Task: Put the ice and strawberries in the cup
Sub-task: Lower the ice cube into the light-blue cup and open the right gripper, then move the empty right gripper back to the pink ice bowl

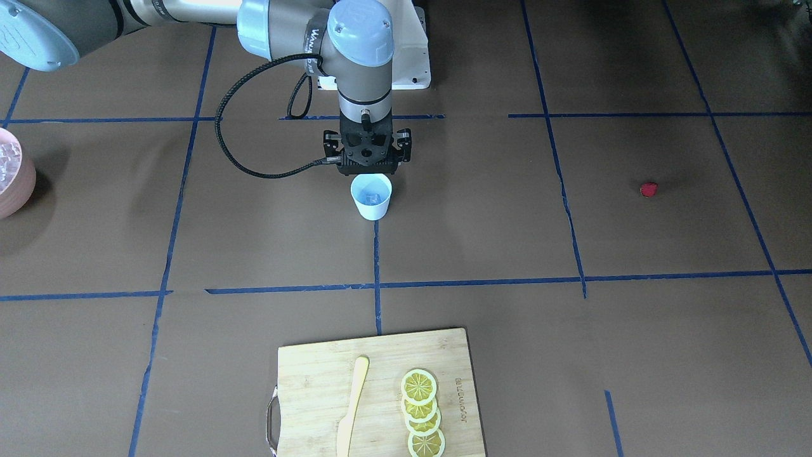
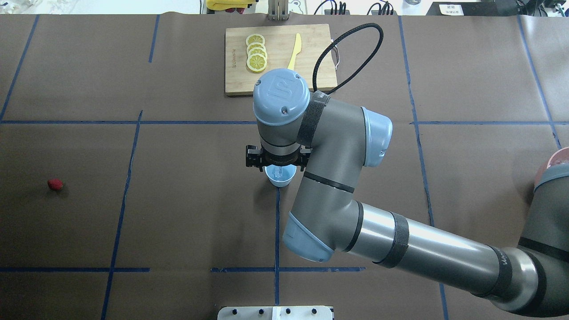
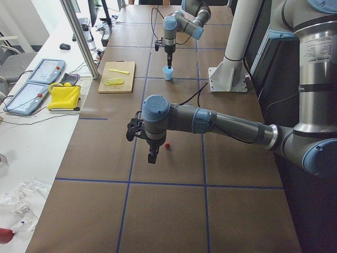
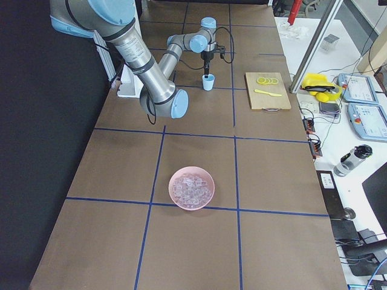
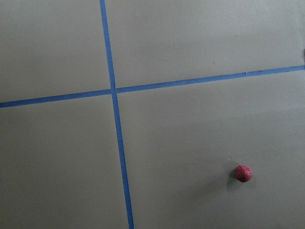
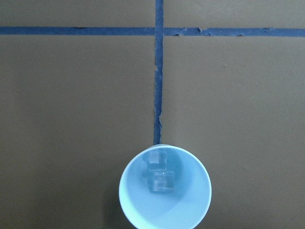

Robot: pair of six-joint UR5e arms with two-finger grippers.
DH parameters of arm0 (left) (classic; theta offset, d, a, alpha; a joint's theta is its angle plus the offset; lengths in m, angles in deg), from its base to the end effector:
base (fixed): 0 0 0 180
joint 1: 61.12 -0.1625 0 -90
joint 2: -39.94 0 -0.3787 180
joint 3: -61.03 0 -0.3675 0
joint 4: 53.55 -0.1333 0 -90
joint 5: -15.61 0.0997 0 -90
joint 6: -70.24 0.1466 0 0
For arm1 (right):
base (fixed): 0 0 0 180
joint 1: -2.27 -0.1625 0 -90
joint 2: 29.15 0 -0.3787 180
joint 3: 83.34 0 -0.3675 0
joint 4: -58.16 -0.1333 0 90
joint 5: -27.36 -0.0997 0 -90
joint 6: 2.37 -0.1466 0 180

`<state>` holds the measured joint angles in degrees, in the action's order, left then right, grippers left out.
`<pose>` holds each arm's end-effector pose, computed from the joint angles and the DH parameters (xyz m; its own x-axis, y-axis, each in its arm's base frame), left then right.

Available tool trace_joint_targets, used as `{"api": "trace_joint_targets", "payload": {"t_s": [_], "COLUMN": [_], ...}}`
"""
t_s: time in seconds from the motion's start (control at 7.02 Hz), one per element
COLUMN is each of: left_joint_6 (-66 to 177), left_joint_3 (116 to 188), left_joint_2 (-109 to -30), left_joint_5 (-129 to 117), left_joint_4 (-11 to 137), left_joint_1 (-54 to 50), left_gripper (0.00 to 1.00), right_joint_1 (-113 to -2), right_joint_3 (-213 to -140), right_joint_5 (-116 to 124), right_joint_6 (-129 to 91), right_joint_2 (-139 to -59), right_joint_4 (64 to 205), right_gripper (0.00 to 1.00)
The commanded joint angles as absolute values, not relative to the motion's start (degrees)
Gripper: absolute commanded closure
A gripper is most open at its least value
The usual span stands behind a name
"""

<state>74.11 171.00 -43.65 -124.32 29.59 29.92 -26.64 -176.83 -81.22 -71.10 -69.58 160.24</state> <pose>-0.0288 -0.4246 0.5348 0.6450 0.1444 -0.7504 -0.0256 0.9855 0.1677 -0.5495 -0.4024 0.1539 0.7157 0.0025 0.6984 -0.0168 0.9998 0.0137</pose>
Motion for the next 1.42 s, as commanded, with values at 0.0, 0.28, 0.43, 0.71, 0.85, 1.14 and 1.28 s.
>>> {"api": "trace_joint_targets", "payload": {"t_s": [0.0,0.28,0.43,0.71,0.85,1.14,1.28], "left_joint_6": [74.1,71.0,70.9,70.9,70.9,70.9,70.9], "left_joint_3": [171.2,173.1,174.0,174.4,174.4,174.4,174.4], "left_joint_2": [-43.9,-43.8,-43.5,-43.4,-43.4,-43.4,-43.5], "left_joint_5": [-124.3,-124.3,-124.3,-124.3,-124.4,-124.3,-124.3], "left_joint_4": [29.6,29.8,29.7,29.7,29.7,29.6,29.7], "left_joint_1": [29.8,29.9,29.8,29.8,29.8,29.8,29.8], "left_gripper": [0.0,0.0,0.0,0.0,0.0,0.0,0.0], "right_joint_1": [-29.8,-38.0,-41.5,-52.5,-55.8,-61.4,-63.9], "right_joint_3": [-182.4,-196.1,-200.1,-203.0,-205.2,-206.3,-205.6], "right_joint_5": [-82.5,-88.7,-90.6,-100.5,-102.3,-103.5,-105.4], "right_joint_6": [-71.1,-68.7,-64.9,-57.2,-52.5,-44.9,-44.0], "right_joint_2": [-70.4,-82.2,-86.1,-95.7,-101.2,-116.6,-123.8], "right_joint_4": [164.7,165.3,165.3,165.1,164.7,151.7,143.4], "right_gripper": [0.01,0.01,0.01,0.01,0.01,0.01,0.01]}}
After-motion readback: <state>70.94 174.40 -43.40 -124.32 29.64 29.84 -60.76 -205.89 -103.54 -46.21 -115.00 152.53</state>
